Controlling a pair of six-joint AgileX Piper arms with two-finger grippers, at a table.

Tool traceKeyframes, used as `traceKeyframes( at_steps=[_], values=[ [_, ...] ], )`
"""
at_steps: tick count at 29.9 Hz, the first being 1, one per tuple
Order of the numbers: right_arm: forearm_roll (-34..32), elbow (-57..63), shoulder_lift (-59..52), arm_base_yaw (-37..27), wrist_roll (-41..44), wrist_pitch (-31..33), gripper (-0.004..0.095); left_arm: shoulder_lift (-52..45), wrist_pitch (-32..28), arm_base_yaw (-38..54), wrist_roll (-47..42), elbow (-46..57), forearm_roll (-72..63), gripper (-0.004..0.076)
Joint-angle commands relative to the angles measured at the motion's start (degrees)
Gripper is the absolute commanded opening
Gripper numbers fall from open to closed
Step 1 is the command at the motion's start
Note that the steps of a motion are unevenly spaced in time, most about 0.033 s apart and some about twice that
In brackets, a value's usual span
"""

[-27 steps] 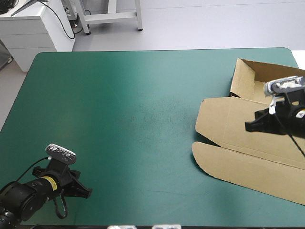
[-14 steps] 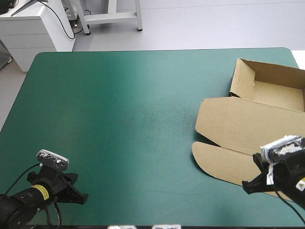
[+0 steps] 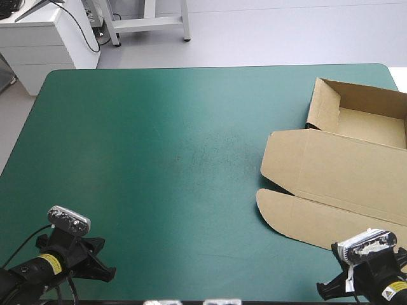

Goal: Fold the box

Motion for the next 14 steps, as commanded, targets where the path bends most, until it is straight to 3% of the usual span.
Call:
traceKeyframes(
  at_steps=[1,14],
  values=[
    [0.76,0.18,-0.52,-0.02,-0.58,-3.05,-0.0006,0.29,-2.61,-0.07,0.0,-1.16,-0.48,-0.0008],
    [0.39,0.59,-0.88,-0.02,-0.78,-2.79,-0.0006,0.29,-2.23,-0.07,0.0,0.53,-2.09,-0.0008]
  ],
)
